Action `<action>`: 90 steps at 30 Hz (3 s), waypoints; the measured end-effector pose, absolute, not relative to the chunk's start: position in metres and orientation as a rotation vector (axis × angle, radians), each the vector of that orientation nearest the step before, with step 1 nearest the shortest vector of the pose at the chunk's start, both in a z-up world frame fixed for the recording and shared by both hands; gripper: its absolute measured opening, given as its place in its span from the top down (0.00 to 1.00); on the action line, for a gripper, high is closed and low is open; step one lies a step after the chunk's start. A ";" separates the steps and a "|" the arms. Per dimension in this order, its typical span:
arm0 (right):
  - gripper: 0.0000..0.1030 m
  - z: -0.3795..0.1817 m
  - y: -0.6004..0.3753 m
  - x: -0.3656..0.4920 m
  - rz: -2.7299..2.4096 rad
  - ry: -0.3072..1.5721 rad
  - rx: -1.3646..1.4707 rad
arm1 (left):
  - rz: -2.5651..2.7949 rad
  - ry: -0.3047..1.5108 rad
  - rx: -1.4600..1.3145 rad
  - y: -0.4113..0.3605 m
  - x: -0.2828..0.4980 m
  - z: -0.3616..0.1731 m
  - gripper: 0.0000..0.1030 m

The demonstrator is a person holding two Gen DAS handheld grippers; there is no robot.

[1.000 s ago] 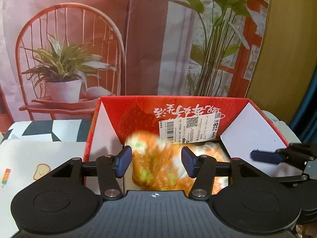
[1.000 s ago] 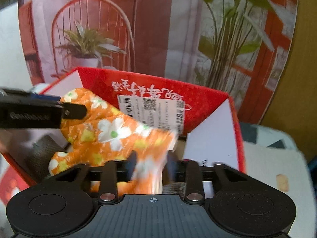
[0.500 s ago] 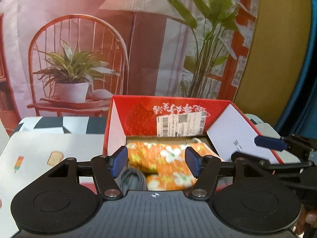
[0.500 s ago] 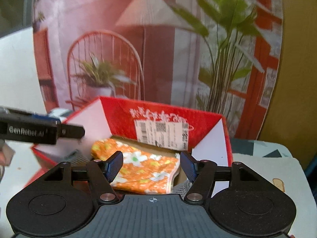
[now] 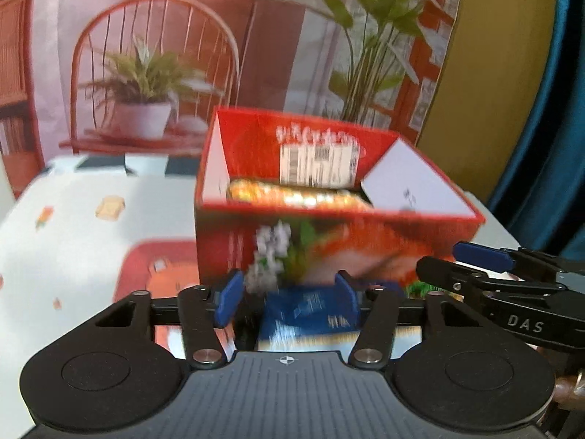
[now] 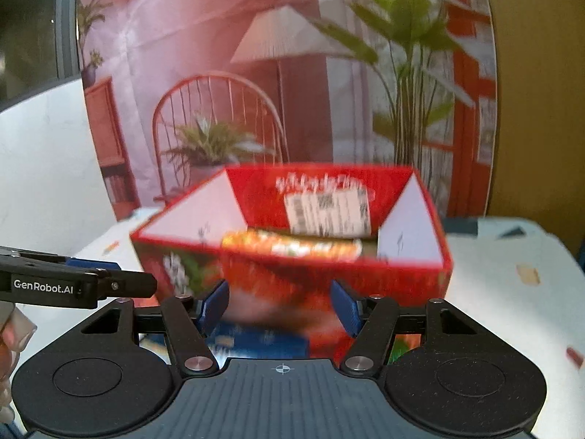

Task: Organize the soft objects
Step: 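Move the left tool down to the blue cotton-pad bag and close on it, then lift the blue cotton-pad bag with the left tool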

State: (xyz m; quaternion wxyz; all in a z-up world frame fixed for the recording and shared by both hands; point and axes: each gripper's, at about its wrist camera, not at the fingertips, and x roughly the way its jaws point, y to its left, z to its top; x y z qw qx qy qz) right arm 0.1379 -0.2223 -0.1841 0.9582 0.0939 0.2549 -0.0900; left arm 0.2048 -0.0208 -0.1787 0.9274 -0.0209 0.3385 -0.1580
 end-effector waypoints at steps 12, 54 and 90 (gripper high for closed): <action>0.47 -0.237 -0.217 0.123 -0.178 0.658 0.294 | -0.301 0.765 -0.088 -0.016 0.191 -0.226 0.49; 0.79 -0.247 -0.218 0.114 -0.136 0.669 0.356 | -0.325 0.740 -0.132 -0.010 0.166 -0.230 0.81; 0.84 -0.252 -0.232 0.112 -0.110 0.671 0.430 | -0.402 0.718 -0.016 -0.020 0.185 -0.218 0.90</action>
